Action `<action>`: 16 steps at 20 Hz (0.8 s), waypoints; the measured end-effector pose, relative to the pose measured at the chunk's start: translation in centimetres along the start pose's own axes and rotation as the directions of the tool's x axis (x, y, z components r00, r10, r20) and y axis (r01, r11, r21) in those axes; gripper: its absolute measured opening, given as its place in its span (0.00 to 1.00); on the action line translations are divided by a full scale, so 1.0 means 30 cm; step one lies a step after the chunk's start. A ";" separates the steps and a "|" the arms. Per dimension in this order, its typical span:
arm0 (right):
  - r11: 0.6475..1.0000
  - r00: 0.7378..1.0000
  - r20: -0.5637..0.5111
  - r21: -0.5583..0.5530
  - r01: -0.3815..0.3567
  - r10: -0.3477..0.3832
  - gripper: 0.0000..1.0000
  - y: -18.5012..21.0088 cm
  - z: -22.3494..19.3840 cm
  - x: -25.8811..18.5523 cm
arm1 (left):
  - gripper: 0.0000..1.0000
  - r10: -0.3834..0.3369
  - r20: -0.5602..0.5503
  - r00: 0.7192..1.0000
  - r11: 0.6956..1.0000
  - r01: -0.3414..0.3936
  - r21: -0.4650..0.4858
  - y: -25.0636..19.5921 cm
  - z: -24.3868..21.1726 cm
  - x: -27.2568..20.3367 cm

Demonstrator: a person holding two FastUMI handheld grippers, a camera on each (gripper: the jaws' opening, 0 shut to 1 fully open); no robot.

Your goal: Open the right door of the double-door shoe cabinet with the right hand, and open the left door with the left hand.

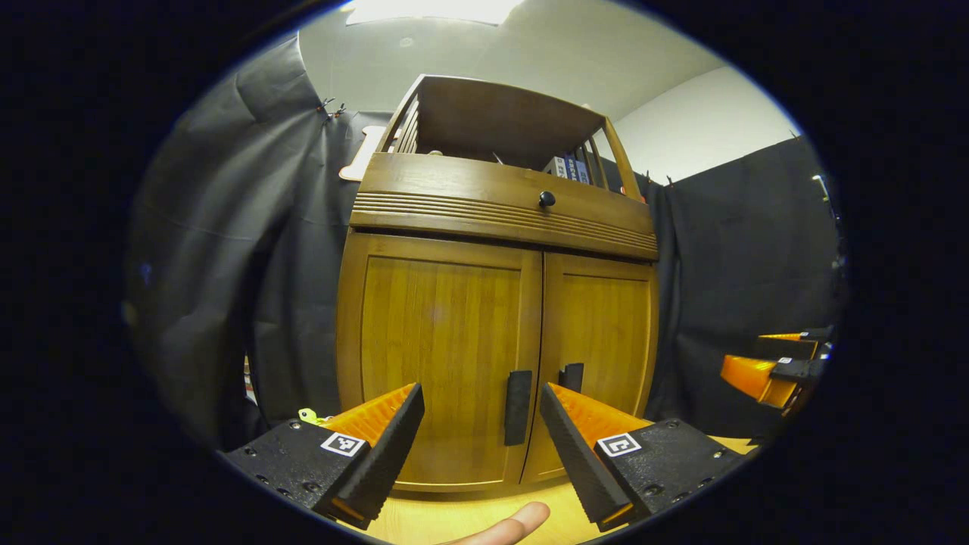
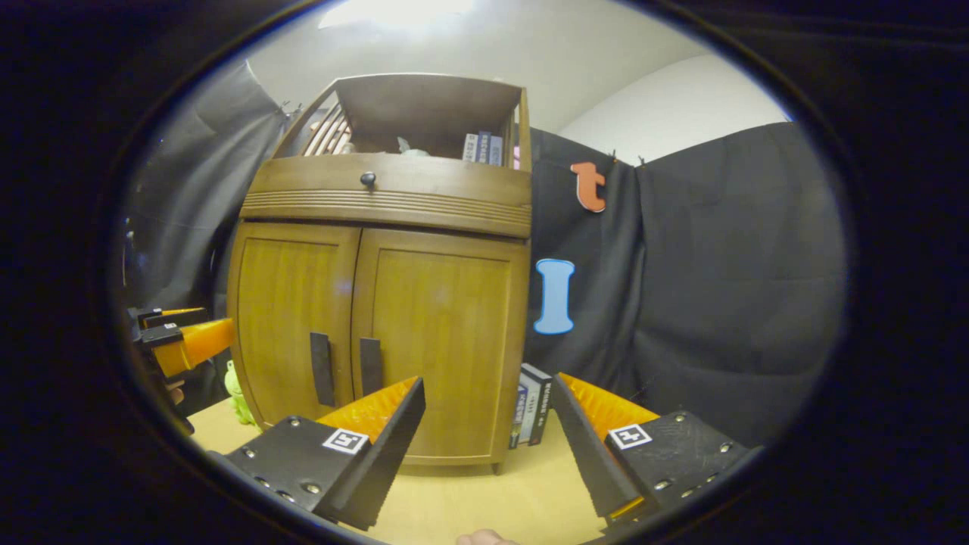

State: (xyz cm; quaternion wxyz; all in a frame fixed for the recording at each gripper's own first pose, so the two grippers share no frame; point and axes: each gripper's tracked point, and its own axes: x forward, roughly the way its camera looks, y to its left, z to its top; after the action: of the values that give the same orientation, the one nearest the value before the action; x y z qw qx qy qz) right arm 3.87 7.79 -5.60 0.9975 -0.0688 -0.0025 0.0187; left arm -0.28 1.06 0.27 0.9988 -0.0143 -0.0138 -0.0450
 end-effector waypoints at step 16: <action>0.974 0.968 -0.103 0.032 -0.225 0.227 0.96 0.407 -0.208 0.462 | 0.96 -0.094 -0.047 0.994 0.996 0.094 -0.009 -0.025 -0.003 -0.019</action>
State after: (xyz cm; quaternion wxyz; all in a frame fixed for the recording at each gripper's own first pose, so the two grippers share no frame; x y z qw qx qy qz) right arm 17.32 19.54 -13.42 0.9882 -0.0598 0.0585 0.1284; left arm -0.91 0.38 0.19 0.9956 -0.0161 0.0092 -0.0923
